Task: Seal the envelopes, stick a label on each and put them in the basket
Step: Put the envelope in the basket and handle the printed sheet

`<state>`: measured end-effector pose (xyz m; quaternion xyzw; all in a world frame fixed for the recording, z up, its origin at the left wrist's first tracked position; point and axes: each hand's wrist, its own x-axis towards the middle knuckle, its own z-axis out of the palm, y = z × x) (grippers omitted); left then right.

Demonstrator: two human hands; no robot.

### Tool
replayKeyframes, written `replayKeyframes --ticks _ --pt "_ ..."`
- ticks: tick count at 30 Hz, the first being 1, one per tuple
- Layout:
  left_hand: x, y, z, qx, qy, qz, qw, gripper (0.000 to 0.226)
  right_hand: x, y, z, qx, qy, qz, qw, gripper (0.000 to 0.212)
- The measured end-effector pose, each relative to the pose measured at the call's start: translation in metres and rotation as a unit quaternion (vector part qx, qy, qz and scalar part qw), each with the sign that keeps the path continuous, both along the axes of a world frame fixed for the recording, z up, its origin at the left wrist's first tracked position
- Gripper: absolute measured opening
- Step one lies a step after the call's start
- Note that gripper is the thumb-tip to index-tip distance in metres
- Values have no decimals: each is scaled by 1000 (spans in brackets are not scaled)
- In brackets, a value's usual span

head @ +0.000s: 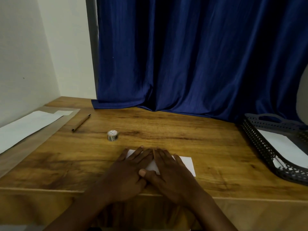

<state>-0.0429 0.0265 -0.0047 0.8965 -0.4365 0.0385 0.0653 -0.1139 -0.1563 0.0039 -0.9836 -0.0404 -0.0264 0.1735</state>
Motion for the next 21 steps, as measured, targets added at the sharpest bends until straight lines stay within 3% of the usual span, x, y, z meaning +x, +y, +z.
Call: replayKeyframes --ticks 10,14,21 --pt "-2 -3 -9 -14 22 181 983 109 -21 -47 -2 -54 21 -71 996 104" --pt "-1 -3 -10 -15 15 182 983 106 -20 -46 0 -64 3 -73 995 79" --pt "-3 -2 -12 -29 -17 155 987 96 -2 -47 41 -89 23 -46 995 62"
